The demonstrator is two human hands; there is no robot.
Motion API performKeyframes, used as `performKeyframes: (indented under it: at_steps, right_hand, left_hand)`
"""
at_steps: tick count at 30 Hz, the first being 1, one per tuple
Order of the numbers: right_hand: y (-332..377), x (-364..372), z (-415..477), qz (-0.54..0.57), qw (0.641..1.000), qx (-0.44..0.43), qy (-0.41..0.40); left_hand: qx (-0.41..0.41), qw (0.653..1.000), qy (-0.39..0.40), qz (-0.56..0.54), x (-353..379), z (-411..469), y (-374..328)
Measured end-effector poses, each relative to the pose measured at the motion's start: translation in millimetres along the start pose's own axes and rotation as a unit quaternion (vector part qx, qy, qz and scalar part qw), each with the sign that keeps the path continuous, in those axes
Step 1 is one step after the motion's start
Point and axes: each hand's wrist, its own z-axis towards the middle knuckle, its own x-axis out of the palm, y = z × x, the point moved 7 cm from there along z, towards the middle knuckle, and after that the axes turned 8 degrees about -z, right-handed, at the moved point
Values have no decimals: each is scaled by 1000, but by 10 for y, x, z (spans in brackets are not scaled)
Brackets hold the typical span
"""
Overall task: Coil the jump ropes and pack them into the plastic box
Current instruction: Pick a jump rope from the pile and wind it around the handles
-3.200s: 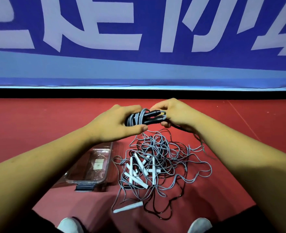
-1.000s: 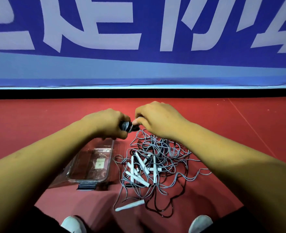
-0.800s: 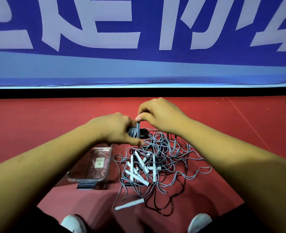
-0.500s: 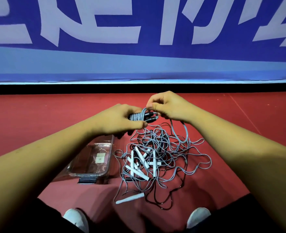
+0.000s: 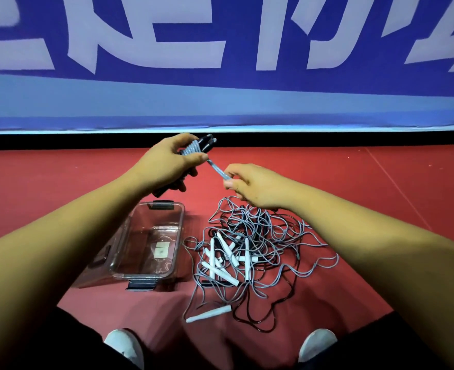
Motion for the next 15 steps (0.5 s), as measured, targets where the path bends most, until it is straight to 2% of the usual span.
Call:
performKeyframes:
  at_steps: [3,8,10,13,15]
  right_hand:
    - [172,32,-5,-65,998,-21,11]
    - [367,76,-25,-112,992,-57,9]
    - [402,4,-46,-118,991,-62,-2]
    - [382,-123,-53,-117,991,-59,-35]
    - [337,-183,-42,-105,990,-61,-66]
  left_hand:
    - [10,985,20,172,-56,15,115]
    - [55,903,8,426,84,-59,109]
    - [50,884,40,462,164,-98,108]
    - [43,879,137,455,316,-158,108]
    - [50,874,170,452,409,-189,44]
